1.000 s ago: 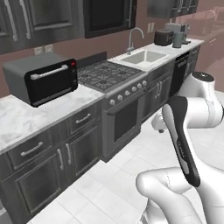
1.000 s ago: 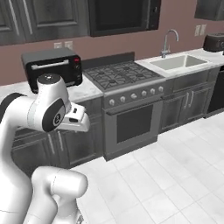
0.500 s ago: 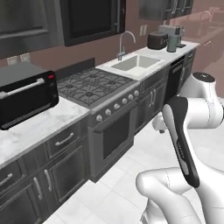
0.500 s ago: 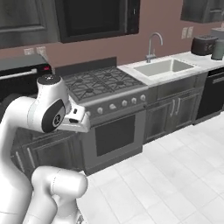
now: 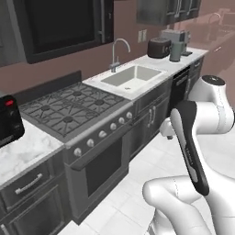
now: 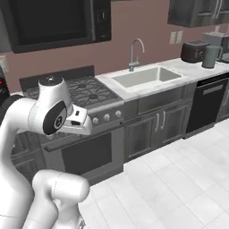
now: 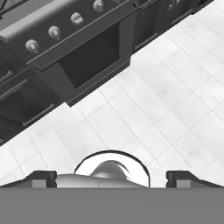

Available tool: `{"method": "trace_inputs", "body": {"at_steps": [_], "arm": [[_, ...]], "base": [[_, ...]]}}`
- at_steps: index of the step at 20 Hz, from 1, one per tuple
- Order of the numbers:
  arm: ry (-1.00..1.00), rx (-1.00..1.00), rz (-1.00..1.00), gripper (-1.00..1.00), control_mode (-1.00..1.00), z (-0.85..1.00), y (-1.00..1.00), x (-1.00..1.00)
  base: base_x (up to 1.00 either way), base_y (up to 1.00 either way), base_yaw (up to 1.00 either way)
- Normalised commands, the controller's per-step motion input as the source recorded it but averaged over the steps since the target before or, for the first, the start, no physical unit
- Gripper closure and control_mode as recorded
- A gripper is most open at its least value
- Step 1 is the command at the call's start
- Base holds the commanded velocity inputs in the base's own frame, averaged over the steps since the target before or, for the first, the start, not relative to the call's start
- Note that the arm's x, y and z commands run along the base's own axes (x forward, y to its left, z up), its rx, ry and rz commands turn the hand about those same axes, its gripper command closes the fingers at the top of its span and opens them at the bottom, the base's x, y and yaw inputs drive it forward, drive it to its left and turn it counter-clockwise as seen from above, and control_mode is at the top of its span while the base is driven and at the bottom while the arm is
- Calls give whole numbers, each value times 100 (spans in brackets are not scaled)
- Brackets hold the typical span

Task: Navigate to the dishwasher.

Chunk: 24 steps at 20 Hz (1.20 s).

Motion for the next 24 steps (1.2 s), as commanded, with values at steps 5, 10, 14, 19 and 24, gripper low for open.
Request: {"method": "trace_inputs", "body": {"at_steps": [5,10,14,19,24], "arm": [[0,0,0,-100,100,0,0,0],[0,0,0,-100,100,0,0,0],[0,0,0,-100,100,0,0,0],[0,0,0,-100,100,0,0,0],[0,0,0,-100,100,0,0,0]], "base": [[100,-86,6],[99,-82,14],[90,-75,24],[82,-68,28],[69,-64,27]]}}
